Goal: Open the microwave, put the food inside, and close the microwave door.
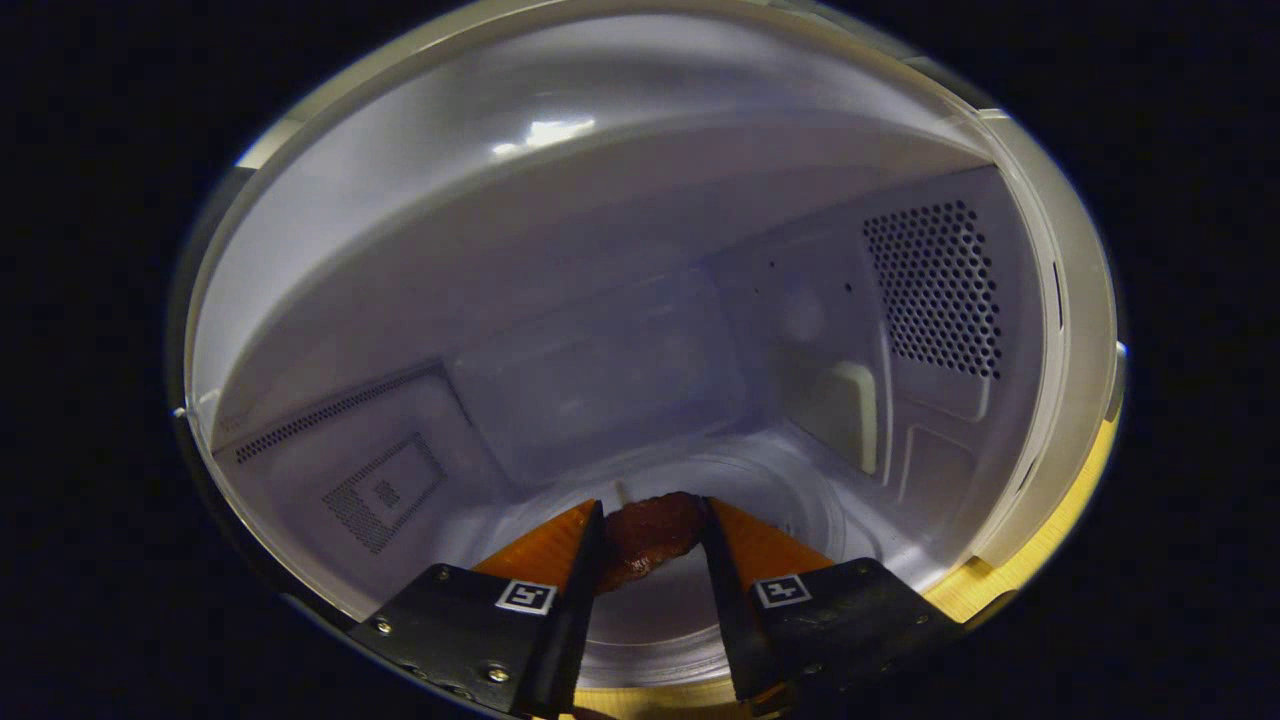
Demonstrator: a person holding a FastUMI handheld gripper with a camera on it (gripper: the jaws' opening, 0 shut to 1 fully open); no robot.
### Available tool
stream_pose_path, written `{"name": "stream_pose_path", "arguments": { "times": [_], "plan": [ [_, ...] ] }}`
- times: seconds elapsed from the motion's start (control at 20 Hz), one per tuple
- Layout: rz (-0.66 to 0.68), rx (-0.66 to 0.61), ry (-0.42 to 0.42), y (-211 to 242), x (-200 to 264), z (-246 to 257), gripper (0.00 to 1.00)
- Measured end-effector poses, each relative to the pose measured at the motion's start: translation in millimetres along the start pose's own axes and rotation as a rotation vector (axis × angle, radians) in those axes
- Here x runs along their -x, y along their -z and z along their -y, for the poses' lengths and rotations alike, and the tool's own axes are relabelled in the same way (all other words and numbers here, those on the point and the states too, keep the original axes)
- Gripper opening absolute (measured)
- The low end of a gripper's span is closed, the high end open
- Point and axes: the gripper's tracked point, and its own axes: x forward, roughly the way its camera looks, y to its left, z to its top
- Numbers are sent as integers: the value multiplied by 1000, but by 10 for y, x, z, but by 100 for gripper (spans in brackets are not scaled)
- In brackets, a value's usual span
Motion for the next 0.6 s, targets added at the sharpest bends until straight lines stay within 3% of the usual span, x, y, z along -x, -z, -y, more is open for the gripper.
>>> {"name": "stream_pose_path", "arguments": {
  "times": [0.1,0.3,0.6],
  "plan": [
    [-6,10,1,12,12,33,80],
    [34,48,-25,-137,160,-49,86],
    [-1,58,-171,-246,786,-497,86]
  ]
}}
